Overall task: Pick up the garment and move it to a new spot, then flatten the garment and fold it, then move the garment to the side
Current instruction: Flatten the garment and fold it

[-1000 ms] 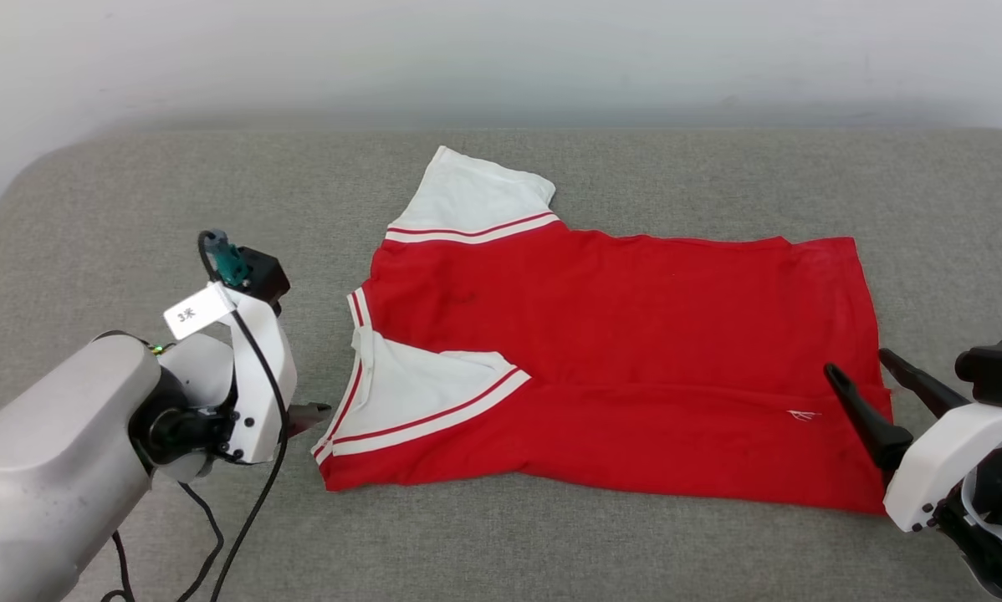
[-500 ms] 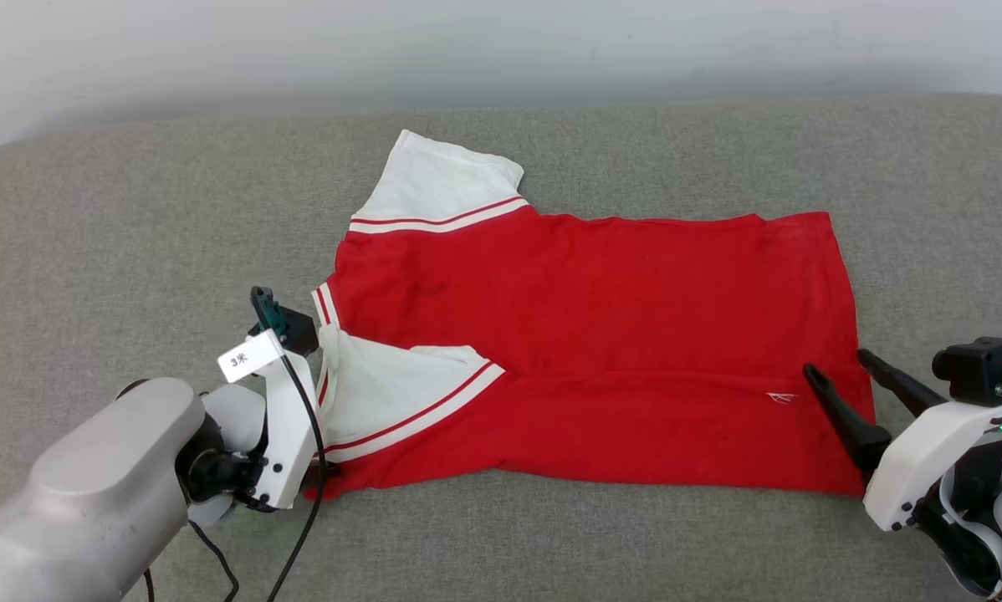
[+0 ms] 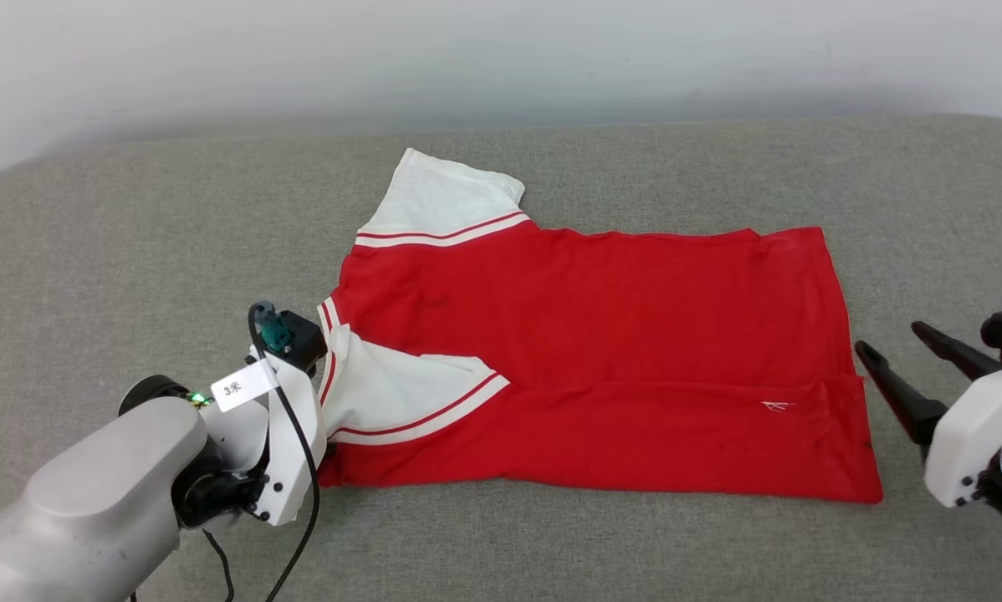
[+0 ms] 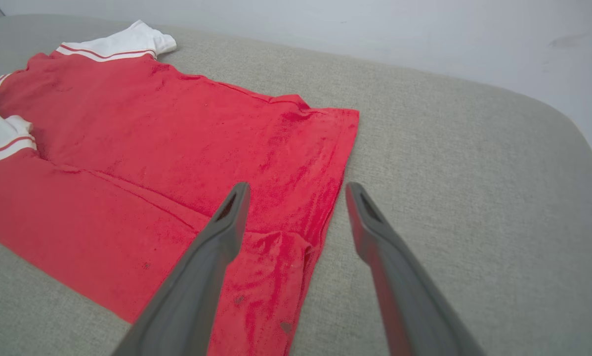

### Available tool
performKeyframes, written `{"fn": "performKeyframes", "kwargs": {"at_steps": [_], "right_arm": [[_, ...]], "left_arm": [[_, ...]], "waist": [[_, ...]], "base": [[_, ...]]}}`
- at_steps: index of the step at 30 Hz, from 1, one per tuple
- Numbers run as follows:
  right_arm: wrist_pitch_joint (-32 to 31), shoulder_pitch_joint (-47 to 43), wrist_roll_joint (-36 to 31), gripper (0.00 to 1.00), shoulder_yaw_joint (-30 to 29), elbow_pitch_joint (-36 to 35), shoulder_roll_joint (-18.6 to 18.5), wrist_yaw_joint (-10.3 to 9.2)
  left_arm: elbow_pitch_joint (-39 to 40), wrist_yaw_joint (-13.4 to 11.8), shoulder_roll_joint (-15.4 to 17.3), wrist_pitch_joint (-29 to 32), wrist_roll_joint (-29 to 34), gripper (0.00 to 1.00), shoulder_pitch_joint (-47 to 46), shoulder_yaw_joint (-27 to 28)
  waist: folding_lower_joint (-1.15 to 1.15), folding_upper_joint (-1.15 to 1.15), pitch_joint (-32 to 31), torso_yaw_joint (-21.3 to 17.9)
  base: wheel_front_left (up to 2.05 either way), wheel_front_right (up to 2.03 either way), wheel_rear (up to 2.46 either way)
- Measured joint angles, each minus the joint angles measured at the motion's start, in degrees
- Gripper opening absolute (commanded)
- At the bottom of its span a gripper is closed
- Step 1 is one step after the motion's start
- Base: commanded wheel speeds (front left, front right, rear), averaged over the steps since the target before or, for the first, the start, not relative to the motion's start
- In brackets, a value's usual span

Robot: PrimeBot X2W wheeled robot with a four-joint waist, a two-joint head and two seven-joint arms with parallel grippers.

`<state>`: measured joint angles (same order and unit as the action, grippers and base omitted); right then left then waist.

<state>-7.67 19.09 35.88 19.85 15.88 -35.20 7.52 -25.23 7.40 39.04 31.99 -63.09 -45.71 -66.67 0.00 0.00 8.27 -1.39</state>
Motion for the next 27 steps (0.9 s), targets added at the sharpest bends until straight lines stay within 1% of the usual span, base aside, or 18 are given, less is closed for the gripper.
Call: {"fn": "performKeyframes", "kwargs": {"at_steps": [3,6,9,11,14,18,23,27], "right_arm": [[-5.2,0.2,0.6,1.00,0.1,-1.8,-3.4,0.00],[-12.3,0.3,2.5,1.00,0.7,-3.8,-6.2,0.00],[-19.1,0.1,5.3,1.00,1.1,-5.6,-7.9,0.00],[-22.9,-0.3,6.5,1.00,1.3,-6.0,-8.2,0.00],[-25.9,-1.0,7.4,1.00,1.5,-5.6,-7.6,0.00],[-27.2,-1.7,7.4,1.00,1.9,-2.8,-5.1,0.00],[-25.9,-1.8,6.0,1.00,2.6,2.3,-1.9,0.00],[-24.6,-1.4,6.5,1.00,3.3,6.4,0.8,-0.04]], "left_arm": [[2.2,0.0,1.2,-2.0,0.3,0.00,0.0,-0.3],[3.8,0.0,2.1,-3.2,0.9,0.00,0.0,-0.7],[5.2,0.0,2.4,-4.0,1.4,0.00,0.0,-0.8],[5.8,0.0,2.4,-4.4,1.5,0.00,-0.1,-0.9],[6.2,0.0,2.3,-4.5,1.9,0.00,-0.5,-1.0],[6.4,0.0,2.1,-5.0,2.7,0.00,-1.0,-1.1],[6.3,-0.1,1.9,-5.5,3.3,0.00,-1.5,-1.1],[6.2,-0.3,1.7,-6.0,3.4,0.00,-1.6,-1.0]], "waist": [[0.00,0.00,-0.6,0.4],[0.00,0.00,-0.9,0.8],[0.00,0.00,-0.6,1.1],[0.00,0.00,-0.4,1.3],[0.00,0.00,0.1,1.6],[0.00,0.00,1.0,1.8],[0.00,0.00,2.4,2.1],[0.00,0.00,3.4,2.3]], "base": [[0.00,0.00,0.00],[0.00,0.00,0.00],[0.00,0.00,0.00],[0.00,0.00,0.00],[0.00,0.00,0.00],[0.00,0.00,0.00],[0.00,0.00,0.00],[0.00,0.00,0.00]]}}
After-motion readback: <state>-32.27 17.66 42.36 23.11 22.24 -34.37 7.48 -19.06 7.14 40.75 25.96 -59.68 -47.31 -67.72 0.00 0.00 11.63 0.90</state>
